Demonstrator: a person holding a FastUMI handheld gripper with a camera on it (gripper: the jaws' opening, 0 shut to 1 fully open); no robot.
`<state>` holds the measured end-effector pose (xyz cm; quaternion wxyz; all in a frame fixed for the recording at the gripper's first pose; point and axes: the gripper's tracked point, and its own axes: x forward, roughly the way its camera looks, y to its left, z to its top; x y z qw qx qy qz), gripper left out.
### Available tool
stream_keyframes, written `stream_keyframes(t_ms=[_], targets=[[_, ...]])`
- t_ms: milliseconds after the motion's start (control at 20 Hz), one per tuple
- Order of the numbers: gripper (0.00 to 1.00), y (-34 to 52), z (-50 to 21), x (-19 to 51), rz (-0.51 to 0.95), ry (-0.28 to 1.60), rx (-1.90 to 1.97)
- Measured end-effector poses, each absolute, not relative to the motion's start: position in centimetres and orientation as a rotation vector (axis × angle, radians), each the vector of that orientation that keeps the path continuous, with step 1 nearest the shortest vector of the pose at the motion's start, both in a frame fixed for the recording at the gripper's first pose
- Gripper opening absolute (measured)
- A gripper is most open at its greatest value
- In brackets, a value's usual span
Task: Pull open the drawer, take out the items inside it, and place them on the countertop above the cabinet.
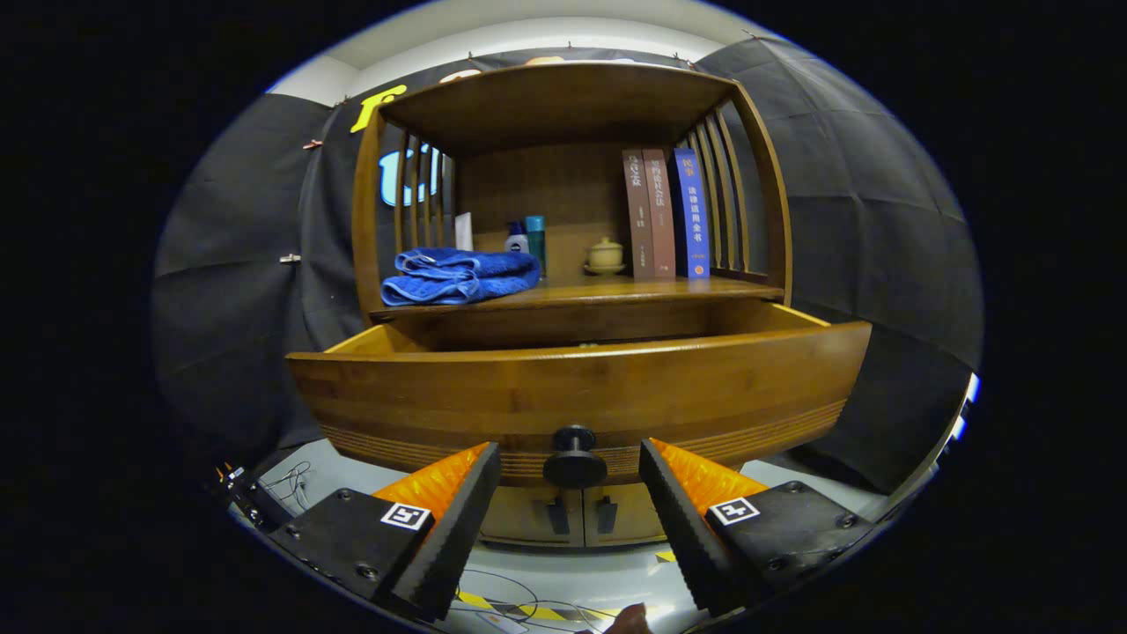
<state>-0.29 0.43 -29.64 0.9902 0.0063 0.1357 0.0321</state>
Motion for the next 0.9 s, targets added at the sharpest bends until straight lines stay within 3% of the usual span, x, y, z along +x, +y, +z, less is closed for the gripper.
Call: stream_keyframes(t_ms=[400,900], targets=[[0.98,1.2,-17.5,-0.1,0.142,0.256,0.023],[0.99,0.9,-18.9,10.6,0.113,0.614,-0.031]])
